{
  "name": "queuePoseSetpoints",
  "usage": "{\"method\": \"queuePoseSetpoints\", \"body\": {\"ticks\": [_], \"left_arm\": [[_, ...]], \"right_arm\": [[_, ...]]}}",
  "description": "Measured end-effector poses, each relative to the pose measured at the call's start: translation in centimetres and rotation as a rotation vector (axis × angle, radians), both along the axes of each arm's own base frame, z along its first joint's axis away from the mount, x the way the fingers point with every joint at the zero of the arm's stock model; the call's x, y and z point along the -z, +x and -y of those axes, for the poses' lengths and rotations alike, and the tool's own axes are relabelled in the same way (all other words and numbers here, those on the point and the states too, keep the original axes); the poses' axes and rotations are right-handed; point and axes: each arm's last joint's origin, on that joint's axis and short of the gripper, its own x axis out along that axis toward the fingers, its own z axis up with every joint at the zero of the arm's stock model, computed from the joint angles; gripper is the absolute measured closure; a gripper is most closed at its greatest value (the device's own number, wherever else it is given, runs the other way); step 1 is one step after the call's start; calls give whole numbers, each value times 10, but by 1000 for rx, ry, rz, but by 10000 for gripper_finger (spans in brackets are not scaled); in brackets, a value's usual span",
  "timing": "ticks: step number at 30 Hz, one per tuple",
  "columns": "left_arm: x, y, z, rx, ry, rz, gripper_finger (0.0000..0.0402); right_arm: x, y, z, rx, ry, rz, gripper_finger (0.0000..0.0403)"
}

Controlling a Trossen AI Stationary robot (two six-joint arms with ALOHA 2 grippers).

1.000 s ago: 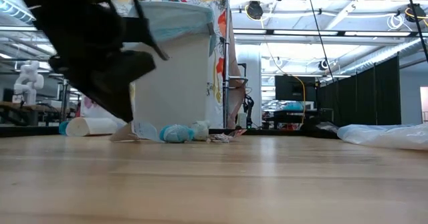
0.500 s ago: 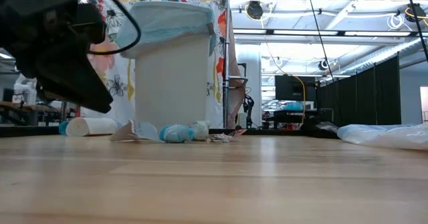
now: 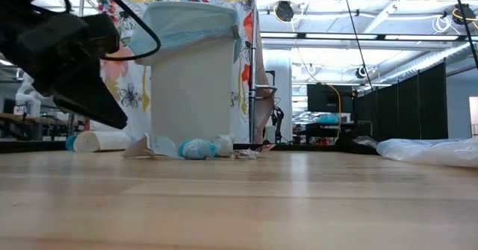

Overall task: Place trash/remove bag and relplace
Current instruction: Put the white paper into the white trash bin

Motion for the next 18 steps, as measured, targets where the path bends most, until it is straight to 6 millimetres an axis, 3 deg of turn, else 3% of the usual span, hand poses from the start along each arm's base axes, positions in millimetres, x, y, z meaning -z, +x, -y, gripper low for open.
{"method": "queuePoseSetpoints", "body": {"ticks": [8,18], "left_arm": [[0,6,-9,29,-23,-33,234],[1,10,-21,81,115,-72,201]], "right_arm": [[0,1,4,10,-1,0,225],[0,2,8,-25,-38,-11,225]]}}
